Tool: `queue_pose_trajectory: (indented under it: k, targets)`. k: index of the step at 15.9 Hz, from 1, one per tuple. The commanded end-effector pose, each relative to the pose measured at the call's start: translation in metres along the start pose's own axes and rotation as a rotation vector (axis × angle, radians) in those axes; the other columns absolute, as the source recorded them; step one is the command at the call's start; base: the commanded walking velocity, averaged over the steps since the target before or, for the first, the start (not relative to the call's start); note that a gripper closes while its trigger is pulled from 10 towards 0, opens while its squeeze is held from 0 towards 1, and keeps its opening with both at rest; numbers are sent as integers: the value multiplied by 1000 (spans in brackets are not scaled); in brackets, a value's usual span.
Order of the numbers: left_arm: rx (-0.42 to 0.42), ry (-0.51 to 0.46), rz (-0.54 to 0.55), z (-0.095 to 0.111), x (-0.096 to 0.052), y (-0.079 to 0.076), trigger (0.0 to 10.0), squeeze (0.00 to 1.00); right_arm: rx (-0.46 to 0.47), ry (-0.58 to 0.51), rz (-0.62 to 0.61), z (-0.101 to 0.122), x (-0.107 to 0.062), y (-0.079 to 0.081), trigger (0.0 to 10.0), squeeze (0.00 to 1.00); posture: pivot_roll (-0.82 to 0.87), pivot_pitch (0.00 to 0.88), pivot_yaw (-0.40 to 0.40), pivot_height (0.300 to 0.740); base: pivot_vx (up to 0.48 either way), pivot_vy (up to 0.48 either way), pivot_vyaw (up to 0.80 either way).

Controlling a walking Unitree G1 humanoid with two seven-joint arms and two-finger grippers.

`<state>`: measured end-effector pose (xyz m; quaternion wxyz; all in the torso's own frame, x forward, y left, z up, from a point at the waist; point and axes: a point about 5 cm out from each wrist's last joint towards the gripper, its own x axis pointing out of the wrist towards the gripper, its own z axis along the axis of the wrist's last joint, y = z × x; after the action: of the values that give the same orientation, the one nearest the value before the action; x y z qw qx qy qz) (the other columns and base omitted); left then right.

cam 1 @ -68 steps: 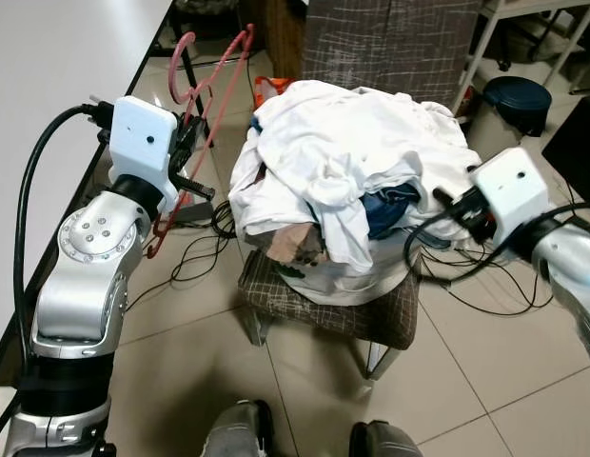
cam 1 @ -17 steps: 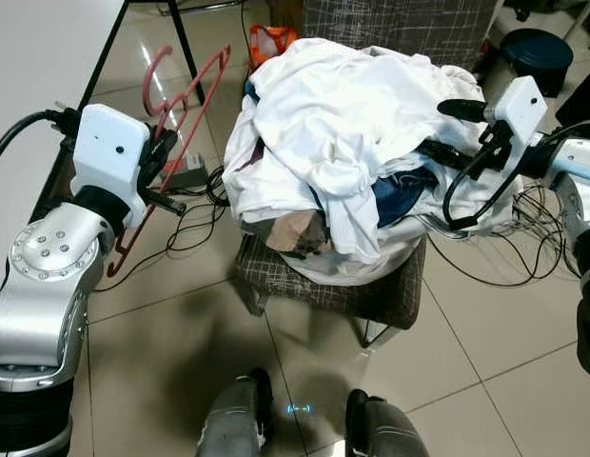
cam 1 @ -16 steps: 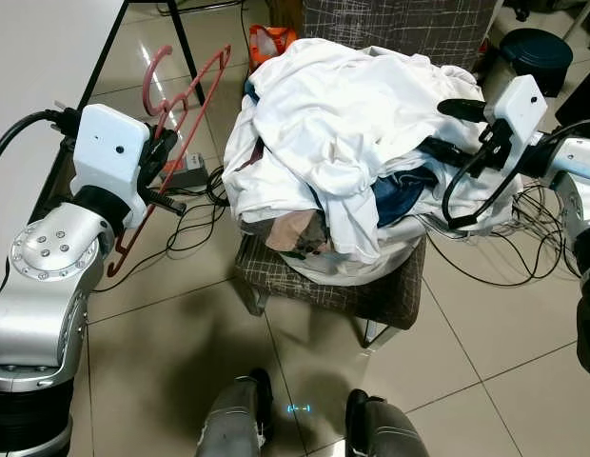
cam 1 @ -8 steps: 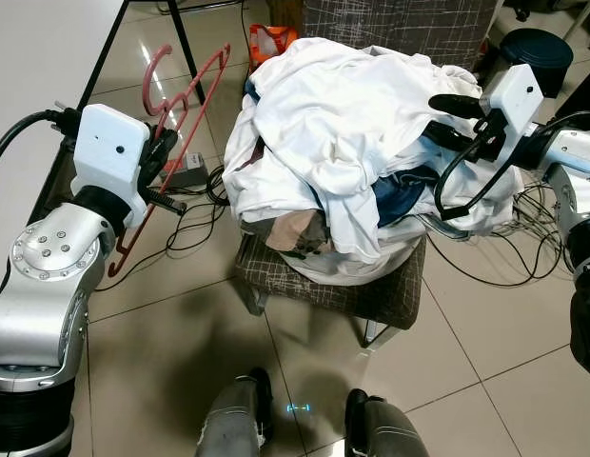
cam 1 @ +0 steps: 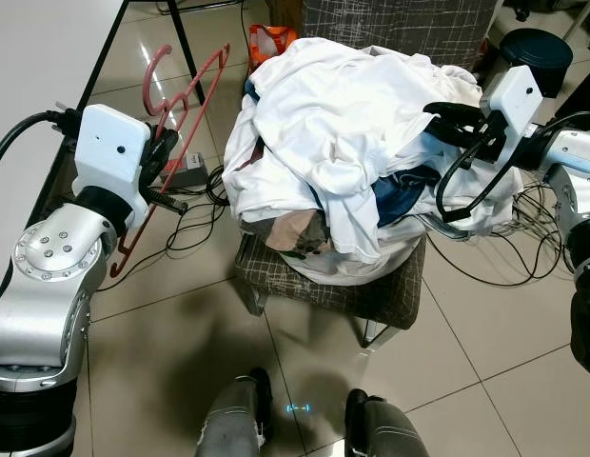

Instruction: Hang hanger

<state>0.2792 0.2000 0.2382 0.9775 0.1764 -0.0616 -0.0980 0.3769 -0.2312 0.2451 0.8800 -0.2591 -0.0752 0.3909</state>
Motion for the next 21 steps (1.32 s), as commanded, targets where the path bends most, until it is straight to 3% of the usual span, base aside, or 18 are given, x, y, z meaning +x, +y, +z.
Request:
queue_pose_trajectory:
  k: [1, 4, 9, 12, 15, 17, 21]
  targets:
    - [10, -25, 8, 5, 0, -1, 10000, 0, -10, 20, -6, 0, -5, -3, 0, 0, 40, 231, 32, 740, 0, 0, 0]
    - [5, -43, 24, 5, 1, -2, 10000, 0, 0, -1, -92, -1, -13, -10, 0, 0, 16, 197, 17, 740, 0, 0, 0]
    - [-66, -126, -9, 15, 12, -8, 10000, 0, -12, -169, -237, 33, -27, -37, 0, 0, -47, 150, 14, 740, 0, 0, 0]
    - [-188, -277, -269, 42, 15, -39, 10000, 0, 11, -274, -240, 61, -31, -49, 0, 0, -93, 124, 17, 740, 0, 0, 0]
    - [-251, -335, -558, 60, 8, -59, 10000, 0, 26, -199, -191, 52, -29, -42, 0, 0, -124, 131, 24, 740, 0, 0, 0]
    - [-233, -298, -631, 58, 4, -60, 10000, 0, 50, -167, -177, 43, -28, -37, 0, 0, -127, 137, 24, 740, 0, 0, 0]
    - [-222, -239, -728, 46, -11, -47, 10000, 0, 102, -155, -219, 37, -32, -37, 0, 0, -123, 154, 10, 740, 0, 0, 0]
